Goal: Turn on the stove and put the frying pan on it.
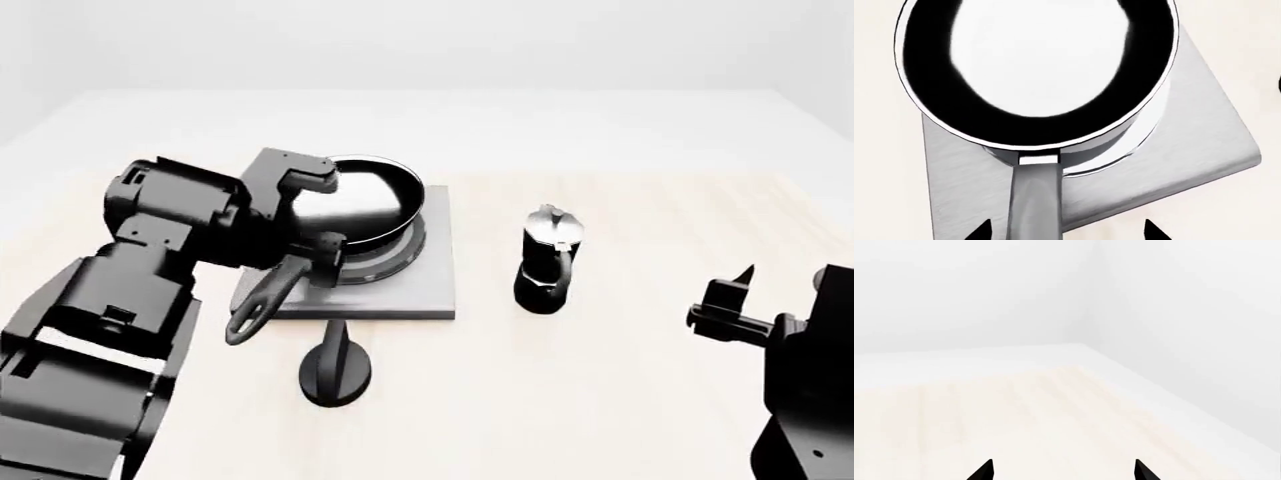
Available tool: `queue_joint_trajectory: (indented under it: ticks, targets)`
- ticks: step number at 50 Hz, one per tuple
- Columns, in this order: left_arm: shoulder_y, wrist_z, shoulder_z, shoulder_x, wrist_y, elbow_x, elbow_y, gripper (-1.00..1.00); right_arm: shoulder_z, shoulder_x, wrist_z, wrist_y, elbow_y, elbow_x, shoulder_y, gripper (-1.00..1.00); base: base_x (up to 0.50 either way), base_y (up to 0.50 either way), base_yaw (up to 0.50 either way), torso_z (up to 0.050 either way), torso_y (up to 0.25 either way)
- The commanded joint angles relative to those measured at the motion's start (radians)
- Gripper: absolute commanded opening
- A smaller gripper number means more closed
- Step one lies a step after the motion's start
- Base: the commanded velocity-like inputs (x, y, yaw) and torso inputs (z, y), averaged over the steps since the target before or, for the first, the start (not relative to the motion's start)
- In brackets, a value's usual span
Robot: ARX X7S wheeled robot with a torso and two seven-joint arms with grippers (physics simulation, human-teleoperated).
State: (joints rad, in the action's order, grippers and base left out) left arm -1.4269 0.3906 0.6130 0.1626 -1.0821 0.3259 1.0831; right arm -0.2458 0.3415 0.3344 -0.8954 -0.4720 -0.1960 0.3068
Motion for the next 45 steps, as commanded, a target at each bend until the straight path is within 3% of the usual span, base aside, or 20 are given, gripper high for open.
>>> queue_joint_trajectory:
  ticks: [1, 4, 8, 11, 12, 13, 16, 17, 20, 22, 23, 26, 45]
  targets:
    - [-0.045, 0.022, -0.114, 0.126, -0.367, 0.043, -0.588, 1.0, 0.002, 0.005, 0.005, -0.017, -0.015, -0.003, 0.008, 1.0, 0.0, 0.0, 0.0, 0.01, 0.0]
    - [-0.083, 0.016, -0.154, 0.165, -0.481, 0.087, -0.736, 1.0, 0.011, 0.006, 0.008, -0.025, -0.02, -0.002, 0.016, 1.0, 0.0, 0.0, 0.0, 0.0, 0.0]
    - [-0.172, -0.279, -0.089, 0.279, -0.488, 0.513, -0.794, 1.0, 0.027, 0.008, 0.011, -0.046, -0.039, -0.003, 0.032, 1.0, 0.0, 0.0, 0.0, 0.0, 0.0]
    - [-0.109, -0.399, -0.19, 0.302, -0.48, 0.679, -0.941, 1.0, 0.055, 0.012, -0.003, -0.065, -0.074, -0.018, 0.065, 1.0, 0.0, 0.0, 0.0, 0.0, 0.0]
    - [-0.08, -0.4, -0.204, 0.307, -0.462, 0.703, -0.996, 1.0, 0.067, 0.013, -0.01, -0.051, -0.08, -0.02, 0.071, 1.0, 0.0, 0.0, 0.0, 0.0, 0.0]
    - [0.012, -0.348, -0.199, 0.331, -0.337, 0.71, -1.146, 1.0, 0.128, 0.021, -0.024, -0.015, -0.078, -0.005, 0.092, 1.0, 0.0, 0.0, 0.0, 0.0, 0.0]
    - [0.155, -0.34, -0.183, 0.344, -0.225, 0.703, -1.336, 1.0, 0.174, 0.005, -0.072, 0.05, -0.066, -0.03, 0.134, 1.0, 0.0, 0.0, 0.0, 0.0, 0.0]
    - [0.24, -0.314, -0.15, 0.351, -0.169, 0.692, -1.411, 1.0, 0.242, 0.006, -0.092, 0.084, -0.045, -0.012, 0.172, 1.0, 0.0, 0.0, 0.0, 0.0, 0.0]
    - [0.322, -0.243, -0.023, 0.386, -0.038, 0.577, -1.529, 1.0, 0.344, 0.006, -0.122, 0.137, -0.02, 0.019, 0.238, 1.0, 0.0, 0.0, 0.0, 0.0, 0.0]
    - [0.322, -0.199, 0.048, 0.402, -0.003, 0.52, -1.55, 1.0, 0.377, 0.001, -0.122, 0.162, -0.007, 0.037, 0.268, 1.0, 0.0, 0.0, 0.0, 0.0, 0.0]
    - [0.326, -0.116, 0.103, 0.423, 0.084, 0.465, -1.572, 1.0, 0.398, -0.003, -0.145, 0.198, 0.0, 0.031, 0.277, 1.0, 0.0, 0.0, 0.0, 0.0, 0.0]
    - [0.309, -0.063, 0.184, 0.443, 0.126, 0.384, -1.579, 1.0, 0.404, -0.011, -0.166, 0.237, 0.009, 0.016, 0.29, 1.0, 0.0, 0.0, 0.0, 0.0, 0.0]
    - [0.315, -0.041, 0.224, 0.444, 0.206, 0.315, -1.558, 1.0, 0.412, 0.011, -0.203, 0.291, -0.03, -0.006, 0.28, 1.0, 0.0, 0.0, 0.0, 0.0, 0.0]
